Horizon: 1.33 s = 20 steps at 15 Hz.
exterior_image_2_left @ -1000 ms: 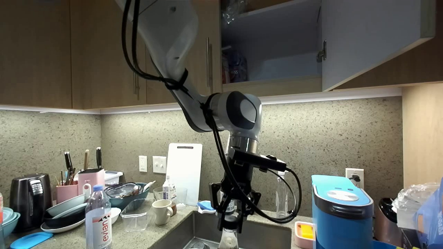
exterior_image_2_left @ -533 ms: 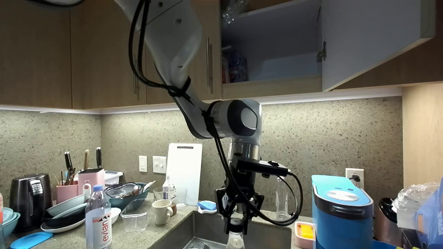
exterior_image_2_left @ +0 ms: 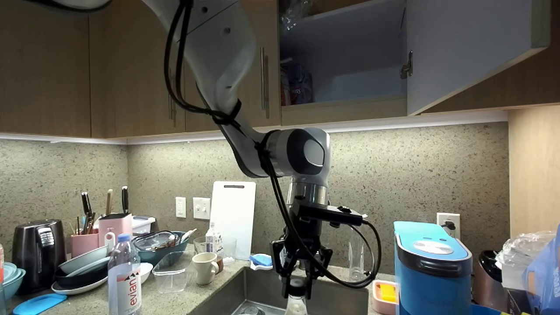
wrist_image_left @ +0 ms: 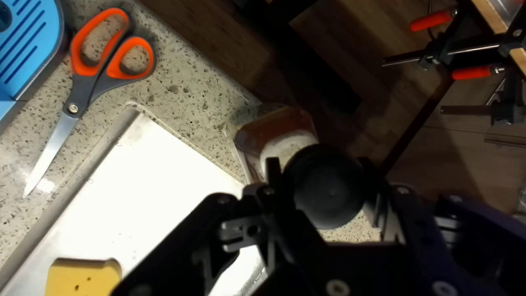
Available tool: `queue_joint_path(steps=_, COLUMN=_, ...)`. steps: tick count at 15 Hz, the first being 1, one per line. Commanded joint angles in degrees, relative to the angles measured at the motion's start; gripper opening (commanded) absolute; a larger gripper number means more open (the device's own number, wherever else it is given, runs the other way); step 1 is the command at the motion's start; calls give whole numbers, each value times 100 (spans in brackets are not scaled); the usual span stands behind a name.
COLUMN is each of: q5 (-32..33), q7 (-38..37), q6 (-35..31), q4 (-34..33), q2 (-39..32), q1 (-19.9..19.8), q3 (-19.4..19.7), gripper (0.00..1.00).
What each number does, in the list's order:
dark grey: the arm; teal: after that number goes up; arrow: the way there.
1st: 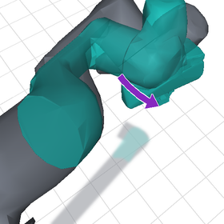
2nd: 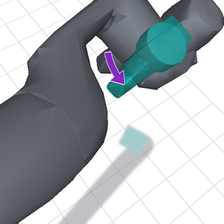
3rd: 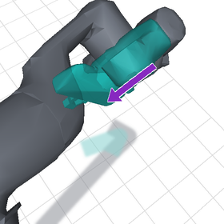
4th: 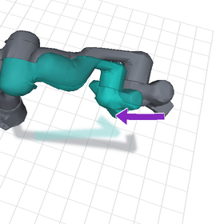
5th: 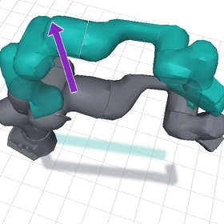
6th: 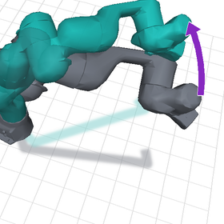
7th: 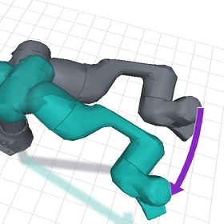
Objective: Remove the bottle from the bottom shelf of the open cabinet and put it on the counter
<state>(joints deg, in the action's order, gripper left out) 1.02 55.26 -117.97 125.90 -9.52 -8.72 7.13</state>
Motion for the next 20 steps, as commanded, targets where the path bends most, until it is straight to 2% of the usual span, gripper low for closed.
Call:
queue_joint_path(steps=1, q5=32, q7=-32, q6=-150, q4=16, q2=-36, q1=-53, q3=-53, gripper=22)
queue_joint_path(steps=4, q5=15, q7=-11, q6=-34, q4=-23, q2=-84, q1=-57, q3=-69, gripper=22)
queue_joint_path(steps=5, q5=15, q7=-11, q6=-33, q4=-23, q2=-84, q1=-57, q3=-70, gripper=47)
queue_joint_path(steps=6, q5=15, q7=-11, q6=-33, q4=-23, q2=-84, q1=-57, q3=-71, gripper=47)
queue_joint_path(steps=7, q5=15, q7=-11, q6=-33, q4=-23, q2=-84, q1=-57, q3=-71, gripper=22)
queue_joint_path(steps=12, q5=45, q7=-42, q6=-115, q4=35, q2=-45, q1=-47, q3=-72, gripper=22)
queue_joint_path(steps=13, q5=15, q7=-10, q6=-36, q4=-23, q2=-84, q1=-56, q3=-74, gripper=47)
queue_joint_path(steps=20, q5=16, q7=-10, q6=-36, q4=-23, q2=-84, q1=-56, q3=-75, gripper=47)
